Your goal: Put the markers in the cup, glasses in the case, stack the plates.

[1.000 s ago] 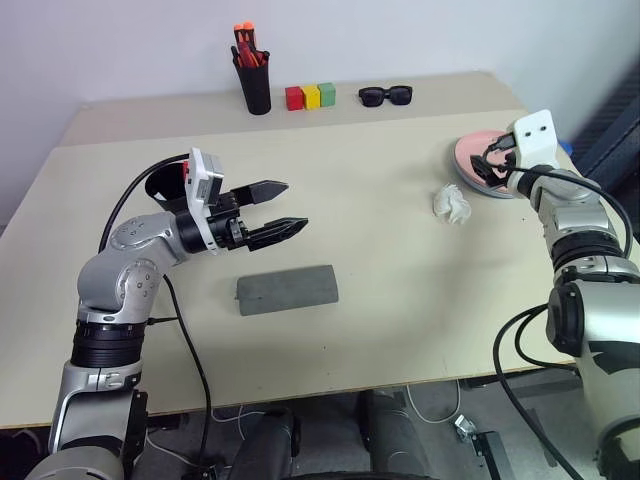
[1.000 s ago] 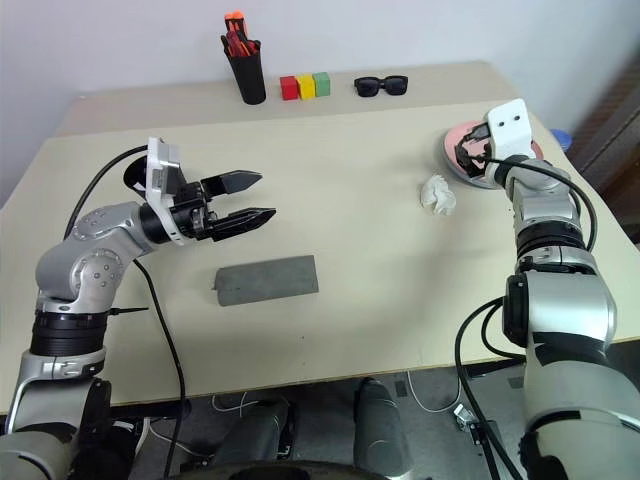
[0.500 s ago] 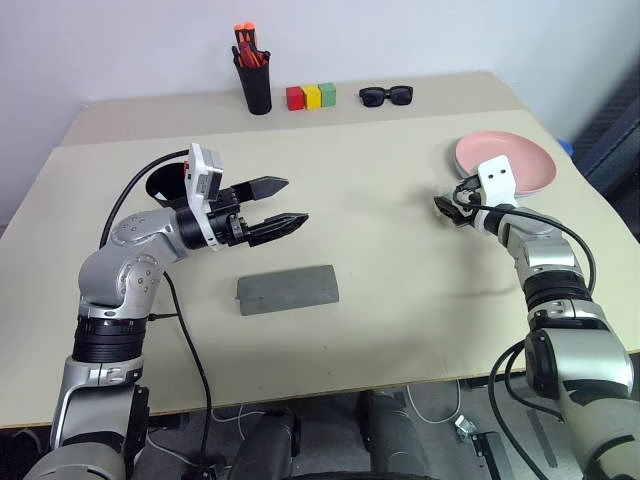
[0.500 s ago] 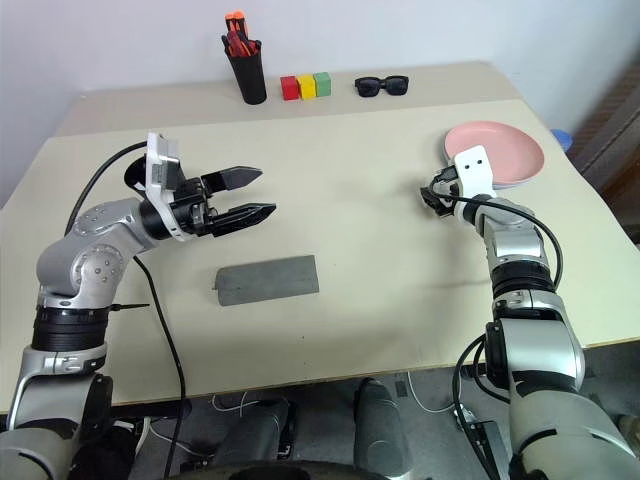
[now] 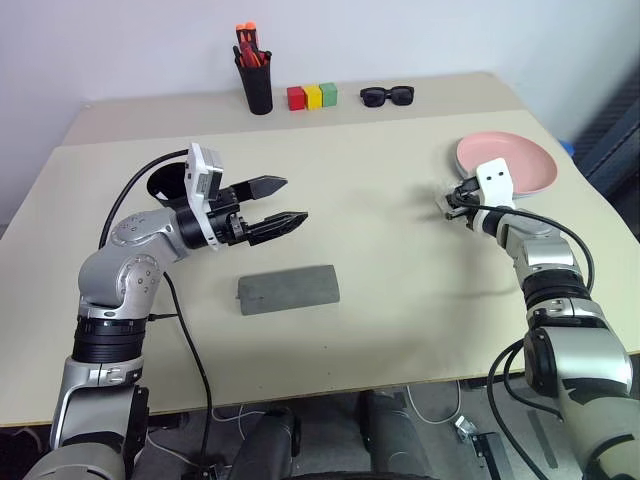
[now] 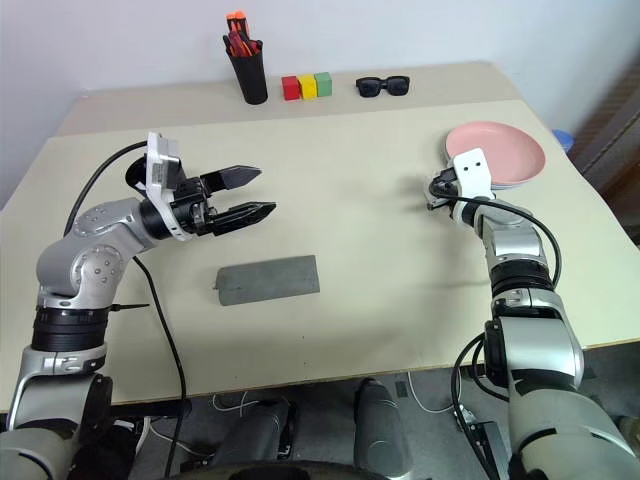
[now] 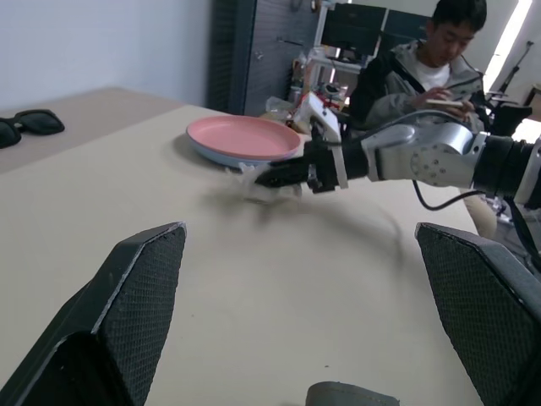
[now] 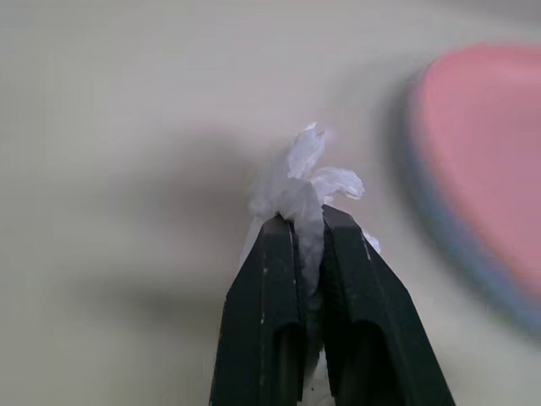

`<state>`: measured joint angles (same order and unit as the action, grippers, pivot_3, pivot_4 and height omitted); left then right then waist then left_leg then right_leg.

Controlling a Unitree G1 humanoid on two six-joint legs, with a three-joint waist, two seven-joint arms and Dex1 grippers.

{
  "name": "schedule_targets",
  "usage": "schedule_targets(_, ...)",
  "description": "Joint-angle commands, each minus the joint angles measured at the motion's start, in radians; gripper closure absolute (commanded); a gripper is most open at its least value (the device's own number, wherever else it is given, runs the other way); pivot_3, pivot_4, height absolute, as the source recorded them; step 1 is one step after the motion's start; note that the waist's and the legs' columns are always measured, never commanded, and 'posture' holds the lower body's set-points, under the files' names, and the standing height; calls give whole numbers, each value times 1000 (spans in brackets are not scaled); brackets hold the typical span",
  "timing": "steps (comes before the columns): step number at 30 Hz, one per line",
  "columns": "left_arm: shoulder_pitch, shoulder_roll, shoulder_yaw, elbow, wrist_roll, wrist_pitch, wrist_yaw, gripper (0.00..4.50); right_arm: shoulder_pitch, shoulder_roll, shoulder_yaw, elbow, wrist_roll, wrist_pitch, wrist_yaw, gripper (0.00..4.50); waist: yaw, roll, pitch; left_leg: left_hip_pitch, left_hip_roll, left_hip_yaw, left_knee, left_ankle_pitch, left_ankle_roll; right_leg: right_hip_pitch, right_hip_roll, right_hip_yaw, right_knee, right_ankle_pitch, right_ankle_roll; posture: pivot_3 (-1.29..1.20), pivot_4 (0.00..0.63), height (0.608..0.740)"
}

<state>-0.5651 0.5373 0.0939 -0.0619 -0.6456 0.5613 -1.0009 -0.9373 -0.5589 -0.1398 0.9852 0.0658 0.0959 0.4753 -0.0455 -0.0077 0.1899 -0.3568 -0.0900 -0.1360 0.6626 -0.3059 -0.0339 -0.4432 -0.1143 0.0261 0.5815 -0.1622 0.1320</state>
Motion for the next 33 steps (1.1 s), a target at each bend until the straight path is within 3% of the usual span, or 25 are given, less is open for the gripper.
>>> schedule_targets(1, -18, 1, 20, -25, -18, -12, 0, 0, -110, -52, -38, 72, -11, -112, -105, 4477, 1, 0, 0, 0, 0, 0, 0, 0, 0, 0, 0, 0, 0, 0, 0, 0, 150, 740)
schedule_targets(3, -22, -5, 19, -26, -19, -13, 4, 0, -151, -68, -34, 145, -34, -151, -166, 4477, 1, 0, 0, 0, 0, 0, 0, 0, 0, 0, 0, 0, 0, 0, 0, 0, 150, 740)
schedule_targets(6, -21, -9, 20, -32, -21, -11, 9, 0, -192, -81, -18, 232, -70, -193, -232, 3454, 2, -1, 0, 0, 0, 0, 0, 0, 0, 1, 0, 0, -1, 0, 0, 0, 150, 740)
schedule_targets(13, -7, 6, 35, -55, -28, 2, 18, 0, -224, -79, 19, 308, -143, -231, -327, 14, -2, 0, 0, 0, 0, 0, 0, 0, 0, 0, 0, 0, 0, 0, 0, 0, 150, 740)
schedule_targets(18, 29, 22, 55, -87, -46, 10, 38, 0, -224, -65, 6, 273, -126, -309, -278, 14, -3, 0, 0, 0, 0, 0, -1, 0, 0, 0, 0, 0, 0, 0, 0, 0, 150, 740)
schedule_targets(22, 68, 37, 71, -116, -43, -8, 39, 0, -170, -5, -87, 154, 55, -360, 61, 14, -8, 0, 0, 0, 0, 0, -1, 0, 0, 0, 0, 0, -1, 0, 0, 0, 150, 740)
schedule_targets(25, 99, 61, 90, -128, -45, -8, 34, 0, -43, 29, -88, -76, 195, -275, 363, 14, -9, 0, 0, 0, 1, 0, -1, 0, 1, 1, 1, 0, 0, 0, 0, 0, 150, 740)
schedule_targets(27, 145, 93, 122, -147, -52, -19, 13, 0, 100, 37, -52, -366, 307, -163, 506, 14, 0, 0, 0, 0, 1, -1, 0, -1, 2, 1, 1, 0, 0, 0, 0, 0, 150, 740)
schedule_targets(31, 236, 137, 174, -187, -65, -35, -11, 0, 301, 18, 20, -799, 464, 113, 601, 14, 3, 1, 0, -1, 1, -2, 0, -2, 3, -1, 0, 0, 0, 0, 0, 0, 150, 740)
schedule_targets(33, 261, 142, 180, -206, -67, -36, -4, 0, 352, -6, 37, -900, 489, 184, 623, 14, 4, 1, 0, -1, 1, -3, 0, -2, 3, -1, 0, 0, 0, 0, 0, 0, 150, 740)
